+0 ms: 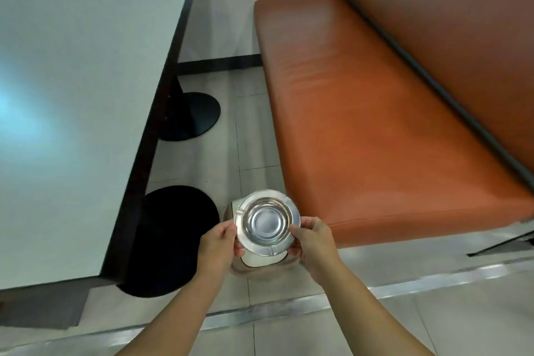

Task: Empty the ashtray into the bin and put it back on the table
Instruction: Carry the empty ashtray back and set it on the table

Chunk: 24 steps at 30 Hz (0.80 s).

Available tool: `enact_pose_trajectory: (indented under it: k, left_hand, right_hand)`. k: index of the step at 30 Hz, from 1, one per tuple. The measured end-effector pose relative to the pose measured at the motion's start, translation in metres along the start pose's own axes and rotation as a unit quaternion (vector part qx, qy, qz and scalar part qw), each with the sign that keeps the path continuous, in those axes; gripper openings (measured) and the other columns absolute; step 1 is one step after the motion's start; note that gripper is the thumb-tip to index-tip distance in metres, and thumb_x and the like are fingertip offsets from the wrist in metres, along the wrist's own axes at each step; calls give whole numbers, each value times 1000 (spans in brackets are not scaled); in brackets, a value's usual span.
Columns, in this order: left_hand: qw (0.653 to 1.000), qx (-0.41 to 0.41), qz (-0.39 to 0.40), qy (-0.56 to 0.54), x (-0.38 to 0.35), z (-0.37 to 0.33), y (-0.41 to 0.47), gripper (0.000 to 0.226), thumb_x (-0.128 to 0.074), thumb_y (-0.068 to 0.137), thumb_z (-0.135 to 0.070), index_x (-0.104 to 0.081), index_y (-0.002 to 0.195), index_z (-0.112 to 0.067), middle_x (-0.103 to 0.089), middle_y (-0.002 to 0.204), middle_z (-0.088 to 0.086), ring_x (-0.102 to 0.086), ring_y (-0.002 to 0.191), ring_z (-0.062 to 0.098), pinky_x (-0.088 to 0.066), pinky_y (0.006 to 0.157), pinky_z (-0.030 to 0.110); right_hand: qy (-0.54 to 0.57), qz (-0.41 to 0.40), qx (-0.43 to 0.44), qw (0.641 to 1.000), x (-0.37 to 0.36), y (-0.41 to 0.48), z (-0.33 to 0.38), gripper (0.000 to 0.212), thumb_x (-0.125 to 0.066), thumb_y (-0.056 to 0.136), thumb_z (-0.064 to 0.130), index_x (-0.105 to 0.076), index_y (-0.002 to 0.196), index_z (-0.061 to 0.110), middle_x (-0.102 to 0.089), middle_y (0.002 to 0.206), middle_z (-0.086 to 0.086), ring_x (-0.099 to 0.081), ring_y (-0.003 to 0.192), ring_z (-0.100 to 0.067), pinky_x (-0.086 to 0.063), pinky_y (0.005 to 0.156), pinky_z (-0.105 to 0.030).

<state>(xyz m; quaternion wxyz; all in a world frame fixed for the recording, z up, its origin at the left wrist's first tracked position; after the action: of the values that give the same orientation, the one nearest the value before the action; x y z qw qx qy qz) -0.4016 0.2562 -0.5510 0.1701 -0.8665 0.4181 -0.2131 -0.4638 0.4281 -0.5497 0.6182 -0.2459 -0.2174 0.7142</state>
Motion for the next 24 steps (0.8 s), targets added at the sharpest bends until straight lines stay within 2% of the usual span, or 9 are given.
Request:
enact_pose_trajectory:
  k: [3,6,8,13,16,19,22,24]
  left_hand:
    - [1000,7,-6,-10,1,-28,-23,26,-45,92,-10,-63,110,-4,-56,61,7,-55,44,10,-49,56,28]
    - [1000,-17,-6,-12,1,-66,-49,23,-45,91,-8,-64,103,-2,-55,55,6,-51,32,5,-46,42,18]
    - [999,-38,-4,-24,2,-97,-68,22,-46,90,-7,-65,101,-3,-55,56,5,-50,35,8,-43,36,13]
    - [994,-95,7,-45,17,-177,-118,18,-48,89,-14,-65,94,-10,-59,62,4,-51,51,12,-49,44,16]
    - [990,-134,-6,-49,37,-219,-148,15,-50,90,-20,-63,92,-13,-58,58,3,-48,44,10,-44,40,13]
    - [986,-160,-29,-47,68,-248,-175,15,-48,90,-22,-61,95,-16,-58,58,0,-48,42,8,-44,44,16]
    - [983,-164,-41,-74,106,-267,-195,16,-50,89,-22,-61,98,-14,-59,63,1,-49,47,11,-45,48,20]
    - [981,-165,-52,-92,133,-275,-204,15,-51,89,-22,-61,96,-13,-59,66,2,-49,50,13,-45,46,20]
  right_hand:
    - [-1,-3,13,1000,6,-26,29,6,-53,85,4,-54,91,7,-59,77,-15,-55,47,-15,-45,39,-23]
    - [5,-10,31,999,11,-54,63,13,-54,84,5,-57,96,5,-60,73,-13,-54,60,-22,-47,53,-30]
    - [4,-23,49,999,16,-73,91,11,-55,83,6,-58,93,8,-60,72,-10,-53,60,-21,-46,53,-32]
    - [2,-5,108,994,17,-122,166,10,-56,84,8,-54,82,18,-60,78,-5,-56,62,-13,-47,38,-18]
    - [-4,18,135,991,8,-155,201,11,-55,85,9,-54,81,20,-58,74,-4,-55,59,-12,-48,41,-19]
    - [-5,59,150,987,-12,-187,225,11,-56,86,9,-54,83,19,-62,78,-5,-58,59,-11,-50,45,-21]
    - [0,106,159,982,-41,-214,240,8,-56,86,8,-55,86,16,-64,78,-6,-60,52,-7,-50,43,-20]
    - [-2,136,160,978,-65,-229,246,8,-55,86,8,-55,92,13,-64,79,-7,-60,56,-9,-51,44,-20]
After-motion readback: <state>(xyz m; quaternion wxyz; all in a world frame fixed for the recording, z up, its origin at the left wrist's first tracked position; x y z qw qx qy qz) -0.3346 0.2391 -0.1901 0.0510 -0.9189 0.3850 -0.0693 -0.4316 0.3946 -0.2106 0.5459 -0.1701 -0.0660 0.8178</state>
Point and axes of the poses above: each hand's wrist, its own y-axis towards the middle knuckle, its own x-axis out of the back of the hand, z = x × y, the point moved 5 cm from there along y, towards the middle knuckle
